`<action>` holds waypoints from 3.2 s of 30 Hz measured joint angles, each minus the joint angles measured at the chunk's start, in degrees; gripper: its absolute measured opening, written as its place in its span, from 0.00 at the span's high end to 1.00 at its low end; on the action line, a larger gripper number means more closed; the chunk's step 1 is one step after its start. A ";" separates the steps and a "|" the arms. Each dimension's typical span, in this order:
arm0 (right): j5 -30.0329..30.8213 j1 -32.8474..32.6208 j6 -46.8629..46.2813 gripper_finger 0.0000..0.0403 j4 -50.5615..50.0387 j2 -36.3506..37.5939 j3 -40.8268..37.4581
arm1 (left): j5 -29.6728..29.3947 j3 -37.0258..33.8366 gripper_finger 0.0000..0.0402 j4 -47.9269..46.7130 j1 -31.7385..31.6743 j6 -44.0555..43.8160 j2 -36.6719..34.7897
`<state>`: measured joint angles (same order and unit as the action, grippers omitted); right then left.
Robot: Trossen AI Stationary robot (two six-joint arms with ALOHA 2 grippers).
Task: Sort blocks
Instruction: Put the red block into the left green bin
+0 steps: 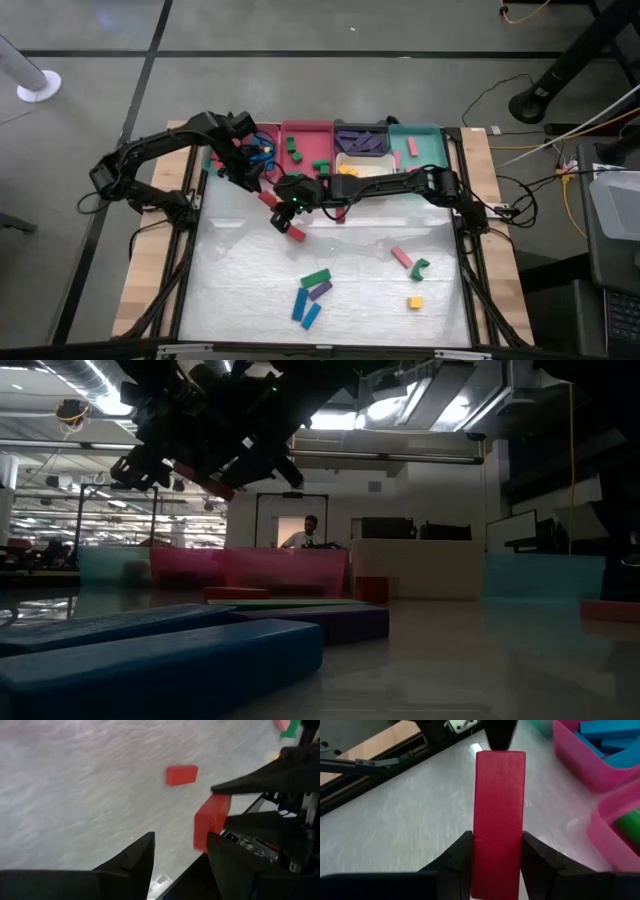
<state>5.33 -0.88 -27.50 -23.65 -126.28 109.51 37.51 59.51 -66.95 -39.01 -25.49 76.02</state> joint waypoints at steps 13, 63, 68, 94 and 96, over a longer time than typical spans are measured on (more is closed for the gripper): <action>-0.01 0.08 0.93 0.69 -0.19 0.00 -0.07 | -0.24 0.02 0.58 2.92 3.64 -6.01 -0.02; -1.95 0.23 1.31 0.39 5.09 0.13 0.09 | -2.99 -0.02 0.90 3.09 -0.75 1.51 0.00; -9.08 0.05 -0.70 0.36 -1.48 0.13 0.09 | -7.27 -0.02 0.90 3.04 -9.32 7.26 0.00; -3.77 -3.24 -0.88 0.38 -8.79 0.02 -9.53 | -32.45 0.00 0.82 19.98 -27.05 2.18 0.24; -3.83 -3.29 -0.92 0.38 -7.52 0.02 -10.28 | -32.74 -0.02 0.84 20.05 -27.05 1.90 0.33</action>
<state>1.51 -4.16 -28.41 -31.16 -126.26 99.23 4.78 59.48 -46.91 -66.06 -23.59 76.36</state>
